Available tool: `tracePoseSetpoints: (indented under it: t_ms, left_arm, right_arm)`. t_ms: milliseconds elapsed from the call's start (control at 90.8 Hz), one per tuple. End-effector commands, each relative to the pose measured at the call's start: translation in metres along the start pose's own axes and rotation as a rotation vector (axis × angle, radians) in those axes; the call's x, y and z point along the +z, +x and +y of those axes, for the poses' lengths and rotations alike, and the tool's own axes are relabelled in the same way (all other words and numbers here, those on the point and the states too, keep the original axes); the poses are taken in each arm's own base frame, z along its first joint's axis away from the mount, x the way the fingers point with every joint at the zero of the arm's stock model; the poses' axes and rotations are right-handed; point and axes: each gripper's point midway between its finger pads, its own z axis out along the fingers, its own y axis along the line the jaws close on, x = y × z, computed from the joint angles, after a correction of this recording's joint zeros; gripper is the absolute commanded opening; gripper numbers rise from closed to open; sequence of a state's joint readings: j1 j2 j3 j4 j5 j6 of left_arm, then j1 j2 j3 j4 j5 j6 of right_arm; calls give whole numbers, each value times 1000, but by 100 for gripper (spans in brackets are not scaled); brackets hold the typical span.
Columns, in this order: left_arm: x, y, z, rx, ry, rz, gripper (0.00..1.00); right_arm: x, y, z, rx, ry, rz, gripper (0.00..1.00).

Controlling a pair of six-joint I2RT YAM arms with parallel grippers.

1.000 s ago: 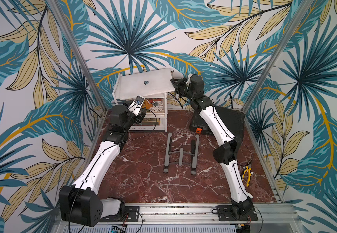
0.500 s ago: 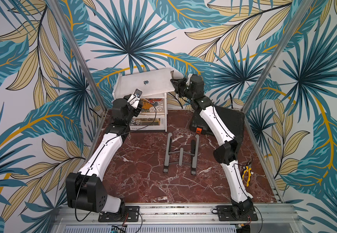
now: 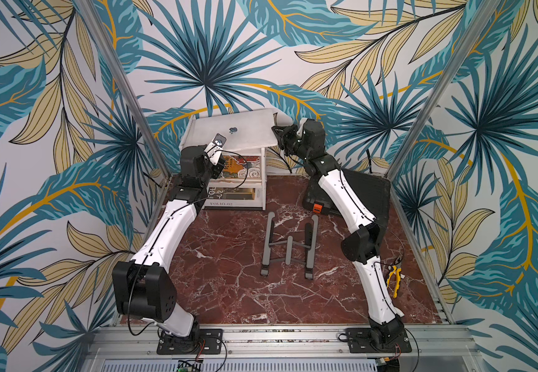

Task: Close the laptop lid and set it aside
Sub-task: Place the laptop on the shelf.

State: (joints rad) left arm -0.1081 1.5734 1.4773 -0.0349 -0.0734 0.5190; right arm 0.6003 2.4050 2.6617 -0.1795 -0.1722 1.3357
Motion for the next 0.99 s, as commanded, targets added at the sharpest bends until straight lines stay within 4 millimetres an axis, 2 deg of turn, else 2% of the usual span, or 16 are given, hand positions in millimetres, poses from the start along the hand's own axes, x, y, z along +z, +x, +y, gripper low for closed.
tracePoseSetpoints:
  t_ms: [0, 209, 441, 584, 727, 980]
  left_arm:
    - [7, -10, 24, -5, -68, -27, 54]
    - [-7, -19, 26, -15, -70, -66, 55]
    - [-26, -26, 31, -21, -82, -101, 56]
    - [-19, -31, 36, -12, -88, -85, 56]
    - [-8, -38, 38, -12, -81, -81, 56]
    - [8, -35, 37, 30, -76, -57, 56]
  right_arm:
    - [-11, 11, 38, -58, -91, 30, 3]
    - [-10, 14, 37, -58, -91, 36, 0]
    - [-12, 18, 43, -65, -105, 49, 4]
    - [-18, 16, 53, -77, -120, 37, 4]
    - [-22, 14, 58, -86, -128, 27, 22]
    - [-18, 14, 50, -90, -112, 25, 24]
